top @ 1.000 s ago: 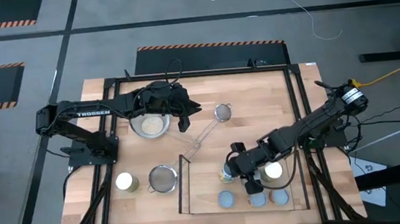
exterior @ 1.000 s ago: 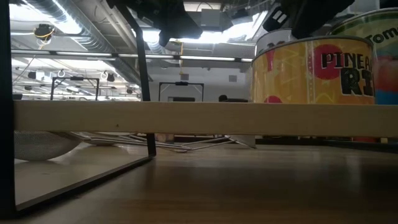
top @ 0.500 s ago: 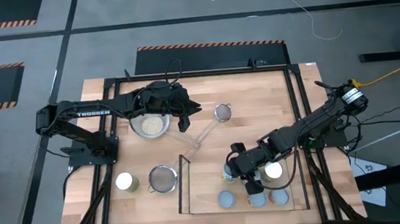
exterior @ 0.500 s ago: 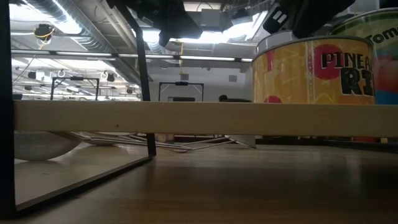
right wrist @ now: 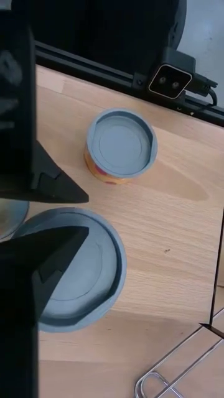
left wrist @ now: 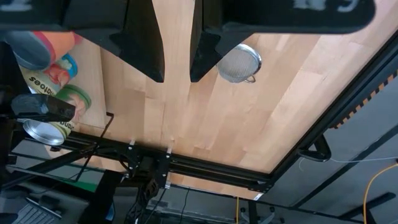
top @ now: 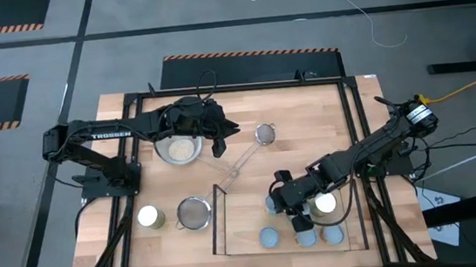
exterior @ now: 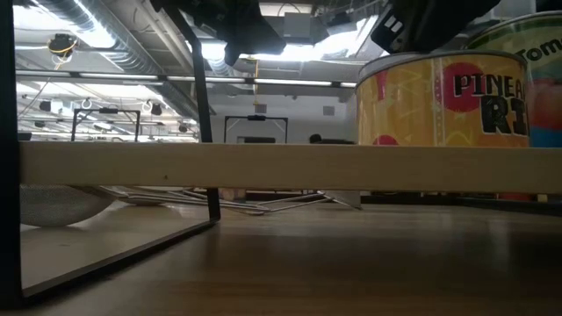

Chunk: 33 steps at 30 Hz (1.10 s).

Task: Pick and place cans onto a shelf
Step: Put the canned mixed fruits on the shelf, then put the top canned peaches on the shelf

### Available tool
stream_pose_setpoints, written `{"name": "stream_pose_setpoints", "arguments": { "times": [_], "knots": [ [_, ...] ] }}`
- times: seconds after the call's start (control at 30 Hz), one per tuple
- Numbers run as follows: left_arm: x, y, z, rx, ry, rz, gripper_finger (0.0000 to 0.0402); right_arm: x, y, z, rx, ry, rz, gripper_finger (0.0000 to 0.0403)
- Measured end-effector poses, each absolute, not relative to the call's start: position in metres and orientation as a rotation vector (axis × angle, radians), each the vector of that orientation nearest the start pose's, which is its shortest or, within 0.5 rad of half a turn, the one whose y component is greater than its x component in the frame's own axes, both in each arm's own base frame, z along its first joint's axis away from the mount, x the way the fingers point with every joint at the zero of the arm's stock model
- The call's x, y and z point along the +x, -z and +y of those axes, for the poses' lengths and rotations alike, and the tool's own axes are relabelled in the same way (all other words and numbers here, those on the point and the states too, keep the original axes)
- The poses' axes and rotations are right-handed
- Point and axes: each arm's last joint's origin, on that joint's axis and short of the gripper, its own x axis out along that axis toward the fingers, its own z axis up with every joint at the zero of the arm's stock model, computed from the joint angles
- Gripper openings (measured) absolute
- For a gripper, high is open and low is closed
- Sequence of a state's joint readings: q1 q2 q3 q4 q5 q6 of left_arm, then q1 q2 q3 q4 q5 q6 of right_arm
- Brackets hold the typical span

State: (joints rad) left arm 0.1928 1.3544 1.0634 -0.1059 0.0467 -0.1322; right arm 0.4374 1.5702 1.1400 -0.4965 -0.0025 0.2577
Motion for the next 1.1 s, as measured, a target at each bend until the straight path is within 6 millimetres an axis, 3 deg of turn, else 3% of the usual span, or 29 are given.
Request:
{"name": "stream_pose_setpoints", "arguments": {
  "times": [0.43, 0.8, 1.1],
  "knots": [
    [0.299, -0.311, 0.057, -0.174, -0.171, 0.385, 0.0069, 0.290, -0.251, 0.136, 0.033, -0.293, 0.934, 0.0090],
    [0.297, -0.310, 0.064, -0.153, -0.286, 0.389, 0.0069, 0.245, -0.308, 0.111, -0.035, -0.266, 0.796, 0.0091],
    [0.287, -0.304, 0.088, -0.152, -0.376, 0.467, 0.0100, 0.223, -0.306, 0.089, -0.030, -0.181, 0.772, 0.0091]
  ]
}}
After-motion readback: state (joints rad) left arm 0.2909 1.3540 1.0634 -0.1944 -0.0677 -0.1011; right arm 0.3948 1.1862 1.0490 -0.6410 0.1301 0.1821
